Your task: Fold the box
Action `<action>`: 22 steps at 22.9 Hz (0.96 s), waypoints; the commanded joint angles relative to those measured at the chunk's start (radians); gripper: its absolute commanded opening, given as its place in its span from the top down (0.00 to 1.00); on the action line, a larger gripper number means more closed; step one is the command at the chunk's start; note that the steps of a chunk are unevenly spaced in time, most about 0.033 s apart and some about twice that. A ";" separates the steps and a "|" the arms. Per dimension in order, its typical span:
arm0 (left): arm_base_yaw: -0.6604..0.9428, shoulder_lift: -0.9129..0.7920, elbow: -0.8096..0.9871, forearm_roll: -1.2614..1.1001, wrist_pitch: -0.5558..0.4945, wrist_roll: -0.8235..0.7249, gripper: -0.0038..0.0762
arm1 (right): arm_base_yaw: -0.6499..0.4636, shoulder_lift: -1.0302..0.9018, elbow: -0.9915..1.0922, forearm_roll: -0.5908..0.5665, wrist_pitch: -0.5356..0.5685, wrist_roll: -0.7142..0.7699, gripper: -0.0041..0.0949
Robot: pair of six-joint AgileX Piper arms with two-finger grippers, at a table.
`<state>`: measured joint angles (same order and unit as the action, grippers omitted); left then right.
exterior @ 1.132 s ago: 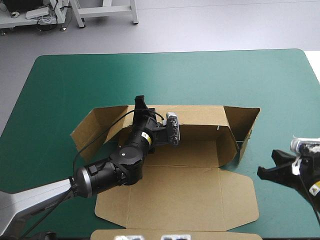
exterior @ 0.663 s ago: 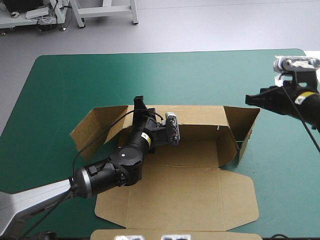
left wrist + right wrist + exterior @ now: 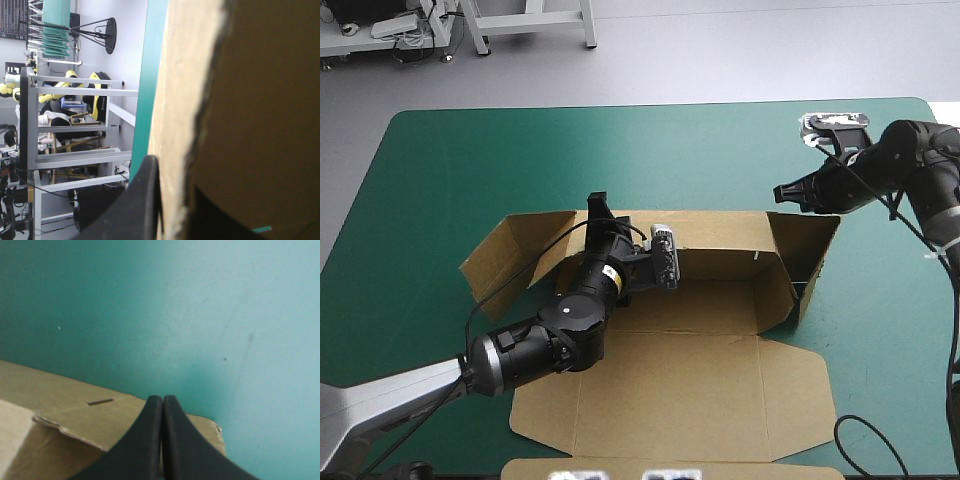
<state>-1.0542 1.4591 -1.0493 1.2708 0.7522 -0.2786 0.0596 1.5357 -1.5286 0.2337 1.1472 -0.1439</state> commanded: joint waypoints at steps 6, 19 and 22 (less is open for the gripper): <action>-0.010 -0.034 -0.016 0.009 -0.006 -0.083 0.96 | 0.002 -0.044 0.023 -0.001 0.078 -0.038 0.98; -0.010 -0.034 -0.016 0.007 -0.020 -0.099 0.96 | 0.002 -0.214 0.263 0.118 -0.053 -0.102 0.98; -0.010 -0.034 -0.016 0.007 -0.024 -0.109 0.96 | 0.002 -0.272 0.357 0.114 -0.112 -0.115 0.98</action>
<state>-1.0542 1.4591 -1.0493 1.2720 0.7486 -0.3560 0.0596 1.3235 -1.1864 0.3217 1.1031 -0.2436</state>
